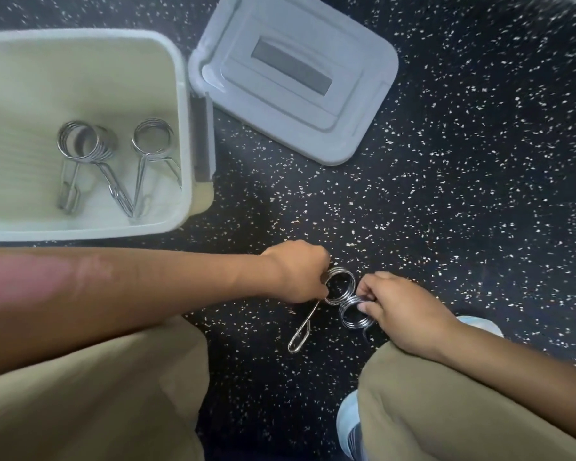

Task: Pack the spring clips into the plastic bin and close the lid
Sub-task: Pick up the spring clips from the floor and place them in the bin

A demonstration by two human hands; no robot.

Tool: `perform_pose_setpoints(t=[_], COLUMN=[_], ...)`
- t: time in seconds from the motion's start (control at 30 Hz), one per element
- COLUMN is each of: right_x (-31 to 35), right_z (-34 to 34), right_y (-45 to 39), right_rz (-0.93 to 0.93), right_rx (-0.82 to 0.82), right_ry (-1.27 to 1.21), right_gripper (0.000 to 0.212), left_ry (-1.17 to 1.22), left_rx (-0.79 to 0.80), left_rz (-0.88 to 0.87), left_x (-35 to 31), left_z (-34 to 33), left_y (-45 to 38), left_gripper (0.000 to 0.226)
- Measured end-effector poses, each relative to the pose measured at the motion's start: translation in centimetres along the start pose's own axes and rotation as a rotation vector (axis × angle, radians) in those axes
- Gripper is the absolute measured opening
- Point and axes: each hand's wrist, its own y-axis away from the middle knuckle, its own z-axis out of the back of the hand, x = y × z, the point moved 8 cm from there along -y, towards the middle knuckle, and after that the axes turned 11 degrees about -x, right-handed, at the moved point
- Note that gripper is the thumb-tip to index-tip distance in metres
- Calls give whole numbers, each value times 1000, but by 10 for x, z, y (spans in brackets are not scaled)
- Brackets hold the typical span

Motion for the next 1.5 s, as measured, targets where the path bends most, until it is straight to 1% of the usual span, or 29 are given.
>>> perform_pose_setpoints(t=[0.07,0.2,0.33,0.5,0.67,0.83,1.0,1.1,1.23,1.4,1.5], right_x=[0,6,19,34,54,76,91,104,125,151,172], right_z=[1,12,30,53,78,92,104,111,121,138,143], right_y=[0,-4,-10,-20,-25,-22,-16,-11,-7,-4,0], right_rz=[16,53,48,50,61,72,34,16,29,53,82], right_rx=[0,-34,-71,-131,-175,-216,-308,-345,-369,-406,-359], right_ry=[-35,-146,-318,-475,-660,-834,-956,-969,-1006,-959,-941], right_gripper=[8,10,13,19,25,28,23,20,16,24,18], left_ry=[93,222,237,302,405,434,495,540,504,211,108], left_rx=[2,-99,-174,-187,-222,-313,-395,-465,-589,-724,-777], left_rz=[14,21,25,80,107,51,-35,-68,-124,-173,-123], left_x=[2,14,31,52,54,45,32,34,39,54,77], left_z=[1,19,41,62,81,106,134,149,170,195,210], left_y=[-1,4,17,43,71,103,136,153,174,193,197], left_gripper=[16,13,21,20,22,26,27,26,26,25,22])
